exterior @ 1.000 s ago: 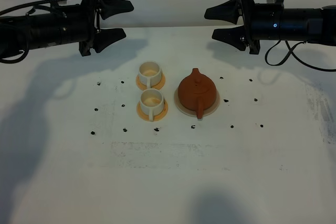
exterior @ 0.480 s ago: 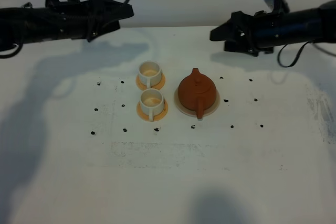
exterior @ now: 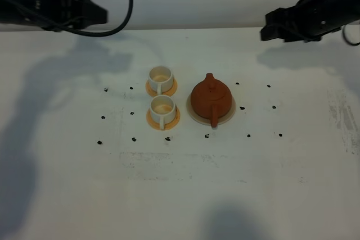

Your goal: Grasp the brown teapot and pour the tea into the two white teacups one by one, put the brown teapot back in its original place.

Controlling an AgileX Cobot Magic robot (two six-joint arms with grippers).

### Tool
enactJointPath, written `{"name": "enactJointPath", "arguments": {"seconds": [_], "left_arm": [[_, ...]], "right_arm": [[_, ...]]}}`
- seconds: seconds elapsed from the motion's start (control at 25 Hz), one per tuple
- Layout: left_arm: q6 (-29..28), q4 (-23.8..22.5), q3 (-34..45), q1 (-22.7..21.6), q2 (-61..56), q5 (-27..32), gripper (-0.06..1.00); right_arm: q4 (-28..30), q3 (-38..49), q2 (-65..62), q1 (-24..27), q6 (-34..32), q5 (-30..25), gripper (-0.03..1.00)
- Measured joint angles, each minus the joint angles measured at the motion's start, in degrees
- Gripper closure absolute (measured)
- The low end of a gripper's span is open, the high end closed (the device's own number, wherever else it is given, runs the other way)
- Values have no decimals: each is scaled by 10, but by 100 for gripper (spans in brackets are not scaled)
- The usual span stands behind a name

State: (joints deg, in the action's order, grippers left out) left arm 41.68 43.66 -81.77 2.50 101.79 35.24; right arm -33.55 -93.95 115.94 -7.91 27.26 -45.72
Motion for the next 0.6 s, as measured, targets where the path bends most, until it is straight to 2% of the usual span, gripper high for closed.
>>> {"name": "enactJointPath", "arguments": {"seconds": [0.12, 0.24, 0.36, 0.48, 0.6], "left_arm": [[-87, -136, 0, 2, -40, 14, 40], [-163, -234, 0, 5, -79, 46, 41], [-205, -282, 0, 5, -120, 79, 42], [-218, -291, 0, 5, -161, 107, 42], [-226, -294, 0, 5, -201, 128, 42]], "right_arm": [[81, 0, -17, -11, -43, 12, 40], [158, 0, -31, -30, -82, 16, 40], [217, 0, -41, -52, -120, 16, 40], [254, 0, -51, -71, -141, 20, 40], [266, 0, -62, -84, -145, 29, 40]]}}
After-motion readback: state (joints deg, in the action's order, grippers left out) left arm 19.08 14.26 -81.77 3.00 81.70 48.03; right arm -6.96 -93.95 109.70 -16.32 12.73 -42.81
